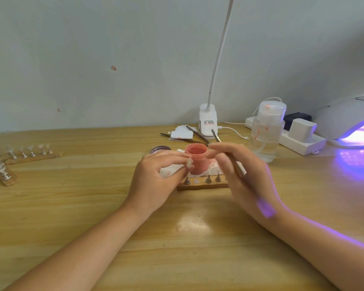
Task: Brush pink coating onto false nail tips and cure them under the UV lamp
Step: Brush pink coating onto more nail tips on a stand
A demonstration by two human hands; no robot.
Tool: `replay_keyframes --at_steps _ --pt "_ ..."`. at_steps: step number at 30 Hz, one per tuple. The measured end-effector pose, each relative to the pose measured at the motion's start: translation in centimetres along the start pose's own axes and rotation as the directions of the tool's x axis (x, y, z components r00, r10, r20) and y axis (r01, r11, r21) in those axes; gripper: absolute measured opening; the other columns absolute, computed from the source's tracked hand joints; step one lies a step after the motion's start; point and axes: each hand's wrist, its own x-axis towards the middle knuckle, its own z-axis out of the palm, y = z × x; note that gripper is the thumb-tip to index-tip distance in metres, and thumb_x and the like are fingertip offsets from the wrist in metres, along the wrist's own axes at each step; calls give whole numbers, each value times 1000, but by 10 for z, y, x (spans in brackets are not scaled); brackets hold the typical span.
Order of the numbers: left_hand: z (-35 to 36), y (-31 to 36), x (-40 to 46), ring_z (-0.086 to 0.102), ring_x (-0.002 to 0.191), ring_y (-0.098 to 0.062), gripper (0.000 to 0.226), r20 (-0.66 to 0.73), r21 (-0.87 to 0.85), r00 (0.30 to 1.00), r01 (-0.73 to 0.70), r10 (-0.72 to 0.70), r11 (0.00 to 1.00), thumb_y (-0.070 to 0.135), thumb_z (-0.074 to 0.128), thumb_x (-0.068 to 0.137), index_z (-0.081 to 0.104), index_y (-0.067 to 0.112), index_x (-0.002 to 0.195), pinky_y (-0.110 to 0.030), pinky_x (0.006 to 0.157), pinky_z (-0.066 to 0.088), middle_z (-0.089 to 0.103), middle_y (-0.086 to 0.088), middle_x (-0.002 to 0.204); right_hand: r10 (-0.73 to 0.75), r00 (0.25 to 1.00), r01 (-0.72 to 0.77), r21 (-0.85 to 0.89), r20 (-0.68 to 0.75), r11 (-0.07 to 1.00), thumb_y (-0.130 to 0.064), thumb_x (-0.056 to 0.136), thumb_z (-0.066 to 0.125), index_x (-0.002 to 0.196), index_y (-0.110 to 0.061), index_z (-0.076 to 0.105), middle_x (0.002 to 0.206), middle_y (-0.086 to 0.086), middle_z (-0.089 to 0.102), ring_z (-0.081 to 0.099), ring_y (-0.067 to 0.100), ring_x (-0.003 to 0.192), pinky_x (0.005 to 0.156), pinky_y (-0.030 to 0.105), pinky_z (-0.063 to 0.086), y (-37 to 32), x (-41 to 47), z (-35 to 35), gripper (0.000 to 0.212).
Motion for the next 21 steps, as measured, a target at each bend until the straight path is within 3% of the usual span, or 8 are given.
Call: replay_keyframes --at_steps 3,6,10,13,17,21 --pt "-1 0 0 62 80 8 23 -19 -32 999 36 -37 999 4 73 71 69 25 81 -6 78 42 65 22 78 157 985 -144 155 -71 977 -37 91 42 104 -29 59 70 -10 64 57 -2 63 64 13 46 -1 7 -4 23" --pt "-1 1 0 61 76 8 28 -14 -35 999 47 -47 998 4 73 70 67 30 76 -4 75 41 64 27 68 339 935 -305 248 -107 920 -40 86 44 85 -28 68 51 -9 53 47 0 49 54 10 38 -2 25 -9 27" --pt "-2 2 2 60 78 11 34 -21 -47 997 66 -68 997 3 74 68 64 35 72 -1 74 39 63 30 66 419 908 -420 60 21 906 -27 92 54 75 -18 68 53 -6 60 50 0 47 55 16 45 9 55 -11 24" --pt "-1 2 2 60 77 10 33 -31 -63 996 78 -80 995 2 75 68 65 34 70 -2 74 39 63 27 64 397 914 -394 -57 83 917 -27 87 63 71 -14 59 56 1 65 54 3 43 49 14 46 15 72 -8 21" --pt "-2 1 2 61 77 6 30 -29 -63 996 88 -90 994 4 75 68 66 33 70 -4 75 40 65 21 68 349 924 -314 -212 155 925 -35 80 70 64 -13 53 51 -3 62 58 1 43 45 10 41 19 80 1 32" --pt "-2 2 2 61 78 5 31 -36 -55 995 95 -97 994 5 75 68 66 34 70 -4 75 40 65 19 71 347 917 -257 -374 198 891 -43 77 70 71 0 58 65 12 64 62 24 66 66 38 50 24 80 14 45"
